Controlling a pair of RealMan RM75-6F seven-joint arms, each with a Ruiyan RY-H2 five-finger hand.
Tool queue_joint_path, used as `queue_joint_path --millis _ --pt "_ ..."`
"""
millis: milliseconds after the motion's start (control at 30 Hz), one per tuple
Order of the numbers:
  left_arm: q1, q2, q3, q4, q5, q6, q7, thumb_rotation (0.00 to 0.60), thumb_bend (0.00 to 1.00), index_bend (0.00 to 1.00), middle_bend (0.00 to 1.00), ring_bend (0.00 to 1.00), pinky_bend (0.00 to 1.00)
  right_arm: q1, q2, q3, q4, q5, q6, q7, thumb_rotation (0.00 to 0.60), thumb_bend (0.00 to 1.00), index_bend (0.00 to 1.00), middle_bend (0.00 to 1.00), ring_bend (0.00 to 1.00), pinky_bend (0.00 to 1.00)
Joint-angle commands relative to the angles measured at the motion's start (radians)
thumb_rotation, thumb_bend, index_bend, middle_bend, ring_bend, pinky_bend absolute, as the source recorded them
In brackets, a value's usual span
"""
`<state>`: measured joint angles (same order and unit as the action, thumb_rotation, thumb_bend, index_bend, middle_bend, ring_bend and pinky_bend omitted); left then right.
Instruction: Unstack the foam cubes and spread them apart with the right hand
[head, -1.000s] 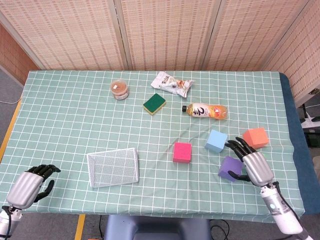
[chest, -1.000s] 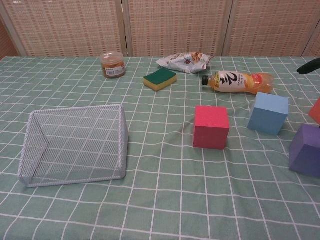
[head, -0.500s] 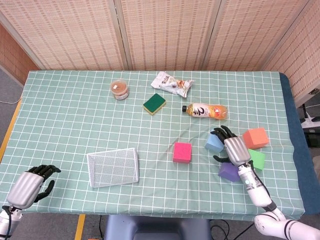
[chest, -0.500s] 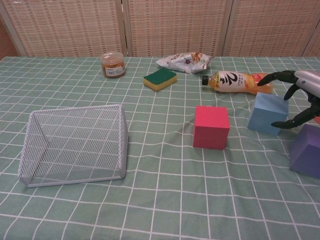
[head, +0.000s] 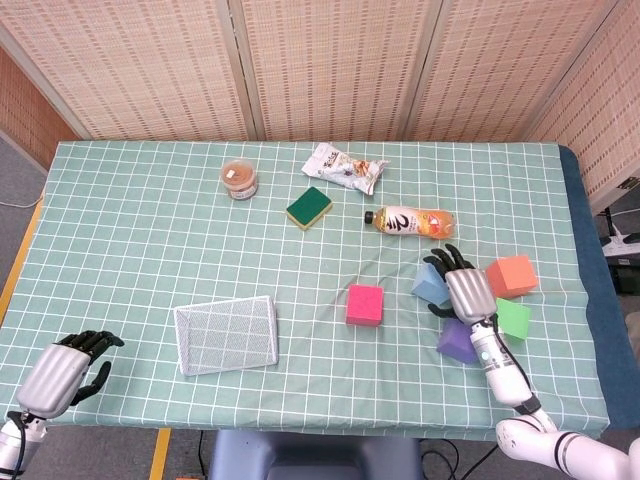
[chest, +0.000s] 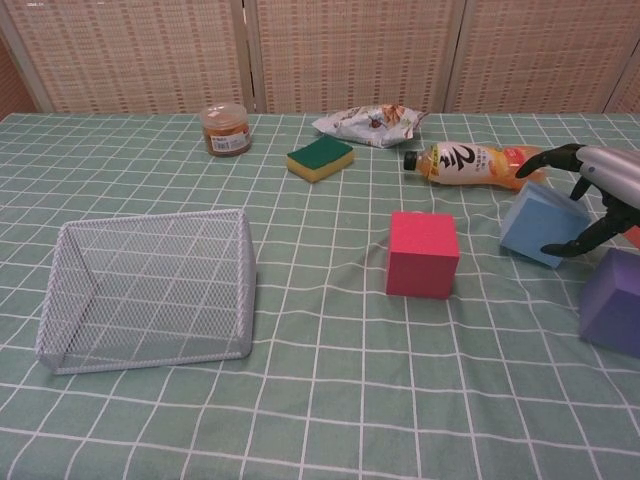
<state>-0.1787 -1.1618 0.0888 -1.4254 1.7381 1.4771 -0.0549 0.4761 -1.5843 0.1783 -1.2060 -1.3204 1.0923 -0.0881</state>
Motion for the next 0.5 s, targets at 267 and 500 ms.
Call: queue_joint_path --millis 267,500 --pt "0.0 0.002 0.002 -0.002 0.002 0.003 -0.004 0.6 0.54 0.36 0.36 0.35 0.5 0.012 0.001 0.009 -0.031 0.02 -0.012 0.013 0.6 0.05 0.22 0.12 0.04 0.34" --pt "-0.001 0.001 0.003 -0.002 0.004 0.001 -0.002 0.6 0.54 0.36 0.36 0.35 0.5 -0.011 0.037 0.011 -0.091 -0.017 0.073 0.021 0.6 0.05 0.22 0.12 0.04 0.34"
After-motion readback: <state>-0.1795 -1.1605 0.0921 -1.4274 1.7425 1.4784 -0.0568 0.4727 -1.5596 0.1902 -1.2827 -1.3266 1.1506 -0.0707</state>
